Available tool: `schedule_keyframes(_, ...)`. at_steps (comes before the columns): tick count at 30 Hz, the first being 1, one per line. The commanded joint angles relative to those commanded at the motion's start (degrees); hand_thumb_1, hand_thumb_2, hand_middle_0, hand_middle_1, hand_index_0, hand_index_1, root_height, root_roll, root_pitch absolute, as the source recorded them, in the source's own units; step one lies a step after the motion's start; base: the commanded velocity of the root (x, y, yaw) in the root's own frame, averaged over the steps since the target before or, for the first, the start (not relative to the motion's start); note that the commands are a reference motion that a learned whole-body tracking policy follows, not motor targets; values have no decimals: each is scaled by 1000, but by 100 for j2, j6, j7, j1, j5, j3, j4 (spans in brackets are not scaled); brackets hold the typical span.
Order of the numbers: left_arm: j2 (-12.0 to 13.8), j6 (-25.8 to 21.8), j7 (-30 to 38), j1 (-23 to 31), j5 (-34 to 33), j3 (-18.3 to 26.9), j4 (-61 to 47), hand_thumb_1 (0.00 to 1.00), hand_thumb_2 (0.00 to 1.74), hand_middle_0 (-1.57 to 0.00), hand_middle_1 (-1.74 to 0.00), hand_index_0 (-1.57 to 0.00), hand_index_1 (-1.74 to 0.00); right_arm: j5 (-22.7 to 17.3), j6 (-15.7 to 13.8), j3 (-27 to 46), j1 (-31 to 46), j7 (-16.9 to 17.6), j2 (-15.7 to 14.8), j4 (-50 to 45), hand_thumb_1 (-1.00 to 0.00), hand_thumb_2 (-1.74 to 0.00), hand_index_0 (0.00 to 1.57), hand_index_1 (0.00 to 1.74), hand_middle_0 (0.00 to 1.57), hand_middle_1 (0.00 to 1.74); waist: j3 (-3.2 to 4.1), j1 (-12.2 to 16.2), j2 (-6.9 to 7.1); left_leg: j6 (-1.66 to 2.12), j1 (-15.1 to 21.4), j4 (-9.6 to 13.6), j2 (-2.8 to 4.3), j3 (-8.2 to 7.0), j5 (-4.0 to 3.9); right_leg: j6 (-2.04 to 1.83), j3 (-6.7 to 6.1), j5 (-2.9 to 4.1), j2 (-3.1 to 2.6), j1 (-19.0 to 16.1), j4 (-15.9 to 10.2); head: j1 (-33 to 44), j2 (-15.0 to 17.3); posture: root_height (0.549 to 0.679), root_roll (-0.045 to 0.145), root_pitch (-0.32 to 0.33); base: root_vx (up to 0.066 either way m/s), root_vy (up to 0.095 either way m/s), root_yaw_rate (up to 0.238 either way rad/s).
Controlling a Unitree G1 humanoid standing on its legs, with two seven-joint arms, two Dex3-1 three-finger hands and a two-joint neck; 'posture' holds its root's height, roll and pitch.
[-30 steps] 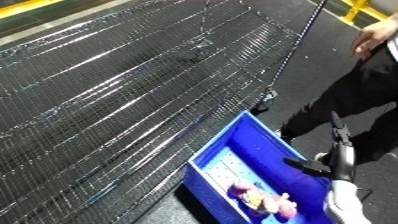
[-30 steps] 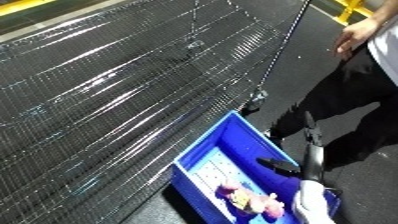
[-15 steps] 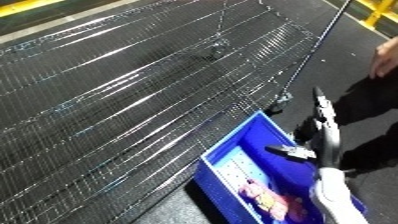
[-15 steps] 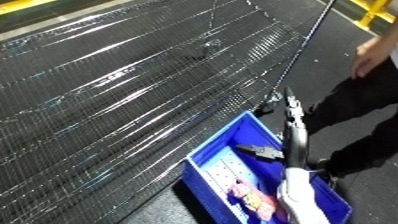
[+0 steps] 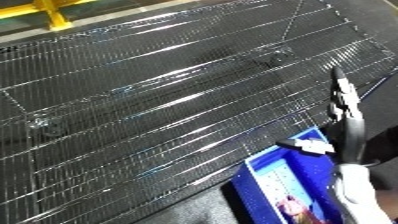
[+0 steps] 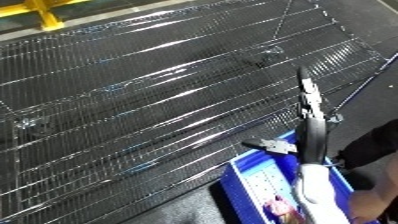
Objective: Pick up the object and place it into the box
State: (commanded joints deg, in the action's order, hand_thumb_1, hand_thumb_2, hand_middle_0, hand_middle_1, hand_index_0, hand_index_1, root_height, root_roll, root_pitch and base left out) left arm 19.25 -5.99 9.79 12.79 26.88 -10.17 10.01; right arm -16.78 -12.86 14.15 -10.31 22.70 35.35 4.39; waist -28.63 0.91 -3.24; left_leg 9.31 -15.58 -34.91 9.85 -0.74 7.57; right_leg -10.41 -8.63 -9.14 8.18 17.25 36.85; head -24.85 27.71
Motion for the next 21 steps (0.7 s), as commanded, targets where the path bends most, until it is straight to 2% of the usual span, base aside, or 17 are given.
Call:
schedule_keyframes(14,9,62,24,7,-16,59,-5,1000,1740,-1570,-1740,-1570,-1740,95,212,-811,-751,-255,233,58,0,0,0,0,0,0,-80,-298,75,-7,-80,-8,-48,104,-45,11,52,-45,15,50,118,971,-137,628,57,-206,7,17,55)
schedule_keyframes(21,1,61,57,-24,-55,71,18,1000,1740,-1570,-1740,-1570,-1740,236,295,-1080,-938,-314,257,116,0,0,0,0,0,0,-109,-386,86,-7,-108,1,-59,137,-58,10,88,-71,36,59,168,1274,-209,628,55,-203,9,17,48)
